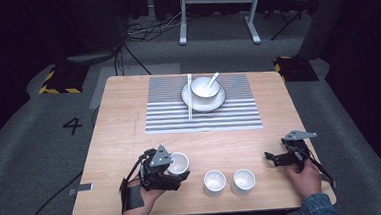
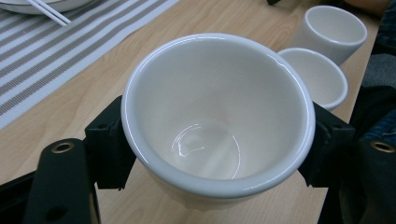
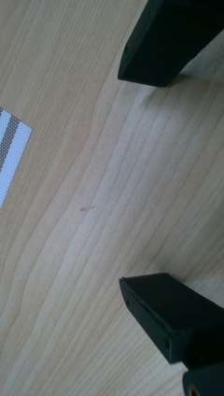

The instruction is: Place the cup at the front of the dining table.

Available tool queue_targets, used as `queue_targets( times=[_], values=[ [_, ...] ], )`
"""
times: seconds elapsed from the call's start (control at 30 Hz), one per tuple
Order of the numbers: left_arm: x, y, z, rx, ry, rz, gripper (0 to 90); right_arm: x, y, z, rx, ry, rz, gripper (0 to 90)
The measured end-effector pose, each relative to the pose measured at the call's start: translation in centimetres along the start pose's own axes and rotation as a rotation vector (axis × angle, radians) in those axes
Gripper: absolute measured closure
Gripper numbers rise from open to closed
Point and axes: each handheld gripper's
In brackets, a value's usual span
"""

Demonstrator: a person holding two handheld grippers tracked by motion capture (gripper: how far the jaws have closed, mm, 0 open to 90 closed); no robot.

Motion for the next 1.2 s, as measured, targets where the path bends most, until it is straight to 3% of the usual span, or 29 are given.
queue_targets(
  times=[0.53, 0.87, 0.93, 1.2],
  values=[
    [-3.6, 3.7, -0.6, -0.03, -0.002, 0.0, 26.5, 0.0, -0.1, 0.0, -0.003, -0.001, -0.004, 2.7],
    [-5.8, 6.8, -0.2, -0.072, -0.009, -0.019, 26.5, 0.0, -0.1, 0.0, -0.003, -0.001, -0.004, 2.7],
    [-6.5, 7.9, 0.1, -0.092, -0.015, -0.028, 26.5, 0.0, -0.1, 0.0, -0.003, -0.001, -0.004, 2.7],
    [-7.8, 9.8, 0.6, -0.131, -0.028, -0.036, 26.5, 0.0, -0.1, 0.0, -0.003, -0.001, -0.004, 2.7]
  ],
)
Point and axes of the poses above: each handheld gripper's, and its own axes: z roughly forward along the jaws, x roughly out of its underside, y roughly to its left, and after that the axes turned 1 degree about x, right-handed
